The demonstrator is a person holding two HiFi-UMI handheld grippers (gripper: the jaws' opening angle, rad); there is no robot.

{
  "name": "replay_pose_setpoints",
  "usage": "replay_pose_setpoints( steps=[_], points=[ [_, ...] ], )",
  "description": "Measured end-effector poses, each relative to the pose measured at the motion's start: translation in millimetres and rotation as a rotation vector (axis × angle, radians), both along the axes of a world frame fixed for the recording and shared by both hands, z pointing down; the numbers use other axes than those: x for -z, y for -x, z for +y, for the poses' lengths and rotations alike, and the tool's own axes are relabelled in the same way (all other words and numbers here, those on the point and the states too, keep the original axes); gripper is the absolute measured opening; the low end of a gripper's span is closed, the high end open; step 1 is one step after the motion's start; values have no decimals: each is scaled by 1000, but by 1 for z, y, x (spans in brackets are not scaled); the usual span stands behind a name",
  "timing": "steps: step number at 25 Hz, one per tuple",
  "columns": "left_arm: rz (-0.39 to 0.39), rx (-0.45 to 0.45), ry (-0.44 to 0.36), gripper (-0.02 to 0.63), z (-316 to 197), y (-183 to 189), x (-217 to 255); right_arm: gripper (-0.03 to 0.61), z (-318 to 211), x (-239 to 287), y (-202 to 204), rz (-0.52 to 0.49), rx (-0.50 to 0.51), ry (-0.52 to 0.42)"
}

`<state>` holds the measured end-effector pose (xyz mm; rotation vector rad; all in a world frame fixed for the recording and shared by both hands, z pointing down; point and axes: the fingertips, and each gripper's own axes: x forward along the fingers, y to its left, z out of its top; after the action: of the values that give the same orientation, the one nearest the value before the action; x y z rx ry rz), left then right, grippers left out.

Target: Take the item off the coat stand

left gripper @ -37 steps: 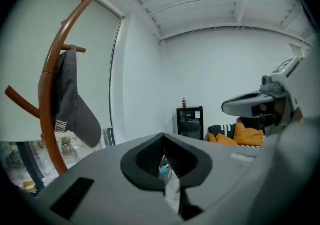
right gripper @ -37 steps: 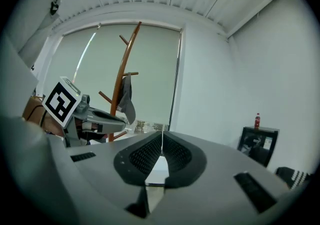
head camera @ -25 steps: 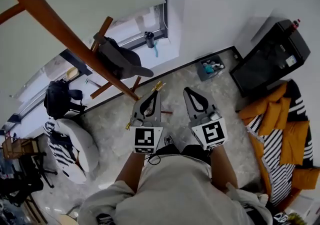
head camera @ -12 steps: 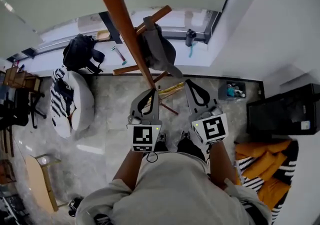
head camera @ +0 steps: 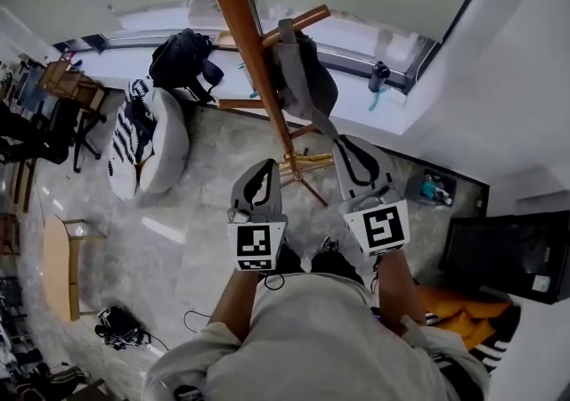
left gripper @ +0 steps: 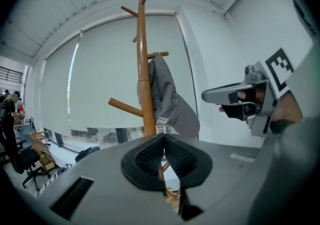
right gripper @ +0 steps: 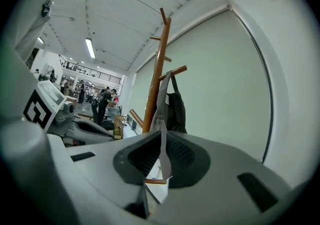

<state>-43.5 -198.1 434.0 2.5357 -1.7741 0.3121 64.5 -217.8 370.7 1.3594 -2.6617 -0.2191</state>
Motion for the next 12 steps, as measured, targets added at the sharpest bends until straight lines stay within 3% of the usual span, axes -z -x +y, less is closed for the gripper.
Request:
replay_pose_setpoints(
  steps=[2, 4, 12],
  points=[
    [-2, 17, -1, 9, 2, 4, 2, 24, -4, 1, 1, 4, 16, 5],
    [0, 27, -9, 11, 2, 9, 5, 139, -10, -1, 6, 17, 43, 13],
    [4, 70, -18, 9, 2, 37, 7, 242, -43, -10, 29, 108, 93, 36]
  ],
)
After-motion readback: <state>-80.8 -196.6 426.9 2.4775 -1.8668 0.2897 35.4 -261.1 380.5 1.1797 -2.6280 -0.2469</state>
